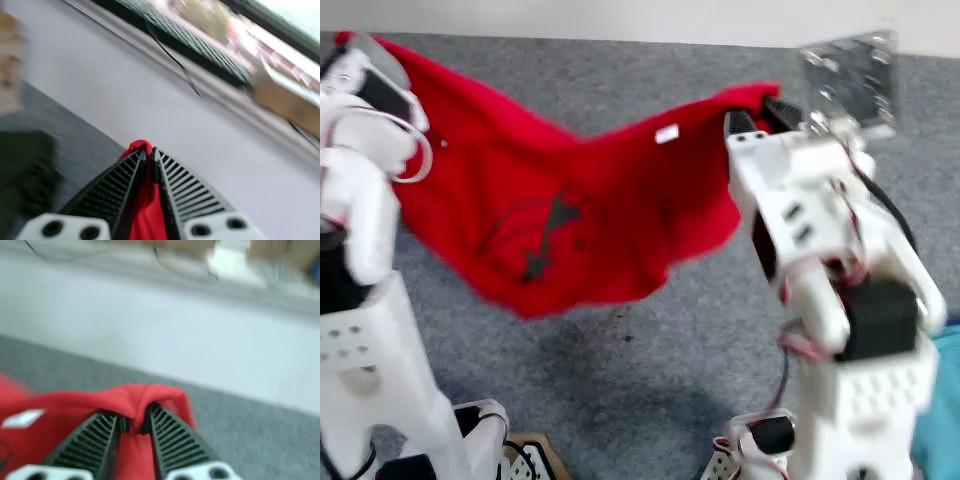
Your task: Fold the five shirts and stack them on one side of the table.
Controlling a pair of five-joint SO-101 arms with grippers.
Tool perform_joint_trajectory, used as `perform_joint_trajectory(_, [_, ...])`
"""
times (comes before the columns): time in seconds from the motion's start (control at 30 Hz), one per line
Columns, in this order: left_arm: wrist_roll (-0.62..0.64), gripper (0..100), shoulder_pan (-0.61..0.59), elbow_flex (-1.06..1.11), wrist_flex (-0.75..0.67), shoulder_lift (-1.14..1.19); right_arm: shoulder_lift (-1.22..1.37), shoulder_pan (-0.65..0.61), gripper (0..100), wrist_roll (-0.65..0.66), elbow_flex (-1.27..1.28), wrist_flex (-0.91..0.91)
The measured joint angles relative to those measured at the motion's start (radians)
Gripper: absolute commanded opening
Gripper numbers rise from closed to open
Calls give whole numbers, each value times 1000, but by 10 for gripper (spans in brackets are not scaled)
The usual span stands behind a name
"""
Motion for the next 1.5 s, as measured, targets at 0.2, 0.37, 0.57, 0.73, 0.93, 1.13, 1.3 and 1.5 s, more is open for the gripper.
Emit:
perform_joint_trajectory(0.2, [0,6,14,121,-8,-6,23,11,6,8,157,-43])
perform_joint_trajectory(0.37, [0,6,31,259,-31,-9,5,29,6,-2,313,-95])
perform_joint_trajectory(0.57, [0,6,3,273,-23,-28,-83,52,6,-20,359,-115])
perform_joint_trajectory(0.73, [2,10,-9,370,-23,-69,-121,52,6,-3,500,-167])
perform_joint_trajectory(0.93, [0,10,-11,463,-8,-120,-124,52,6,-86,502,-74])
perform_joint_trajectory(1.13, [0,7,3,322,137,-92,-72,55,6,-109,347,43])
perform_joint_trajectory(1.3, [0,7,2,166,147,-55,-100,54,6,-109,276,32])
perform_joint_trajectory(1.5, [0,7,3,29,193,-61,-236,54,6,-109,275,18])
